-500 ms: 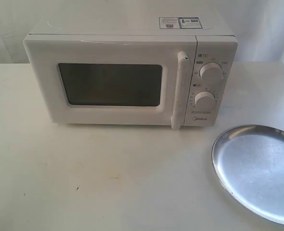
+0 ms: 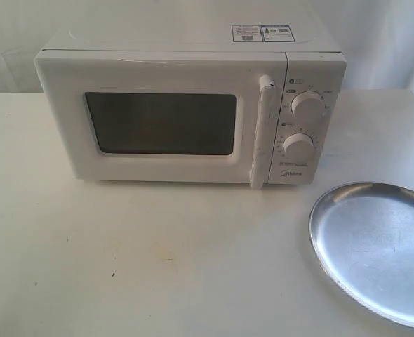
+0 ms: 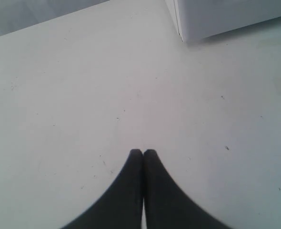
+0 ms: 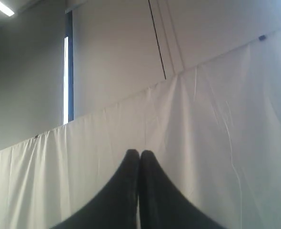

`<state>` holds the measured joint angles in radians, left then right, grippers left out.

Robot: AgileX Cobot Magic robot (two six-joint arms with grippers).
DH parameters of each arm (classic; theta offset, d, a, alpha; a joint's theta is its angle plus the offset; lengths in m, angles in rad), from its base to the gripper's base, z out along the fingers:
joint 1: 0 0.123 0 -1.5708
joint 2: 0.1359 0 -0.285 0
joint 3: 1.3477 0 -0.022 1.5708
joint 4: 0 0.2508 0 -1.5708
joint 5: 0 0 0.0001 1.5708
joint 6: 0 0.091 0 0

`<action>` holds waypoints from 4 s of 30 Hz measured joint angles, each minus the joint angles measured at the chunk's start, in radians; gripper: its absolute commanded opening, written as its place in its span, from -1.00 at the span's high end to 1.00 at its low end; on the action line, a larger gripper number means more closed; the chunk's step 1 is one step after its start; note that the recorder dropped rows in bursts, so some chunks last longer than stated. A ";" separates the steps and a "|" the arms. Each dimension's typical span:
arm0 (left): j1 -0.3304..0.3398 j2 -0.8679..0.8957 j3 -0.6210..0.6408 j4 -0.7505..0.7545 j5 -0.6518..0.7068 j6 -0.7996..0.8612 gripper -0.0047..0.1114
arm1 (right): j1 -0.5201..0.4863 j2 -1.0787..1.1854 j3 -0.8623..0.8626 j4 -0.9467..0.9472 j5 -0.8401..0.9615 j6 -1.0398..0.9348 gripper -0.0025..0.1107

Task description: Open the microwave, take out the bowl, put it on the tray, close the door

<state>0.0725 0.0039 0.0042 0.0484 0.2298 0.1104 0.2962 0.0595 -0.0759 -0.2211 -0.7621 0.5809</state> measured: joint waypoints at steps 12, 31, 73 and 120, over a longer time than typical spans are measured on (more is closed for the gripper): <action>0.000 0.000 0.000 0.000 0.000 0.000 0.92 | 0.000 0.754 -0.274 0.002 0.045 -0.248 0.96; 0.000 0.000 0.000 0.000 0.000 0.000 0.92 | 0.000 1.867 -0.433 -0.397 -0.430 -0.653 -0.29; 0.000 0.000 0.000 0.000 0.000 0.000 0.92 | 0.132 1.726 -0.579 -0.972 -0.248 -0.103 0.91; 0.000 0.000 0.000 0.000 0.000 0.000 0.92 | 0.190 1.325 -0.460 -0.984 0.409 0.437 -0.05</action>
<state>0.0725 0.0039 0.0042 0.0484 0.2298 0.1104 0.4865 1.3850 -0.5356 -1.2053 -0.3528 1.0176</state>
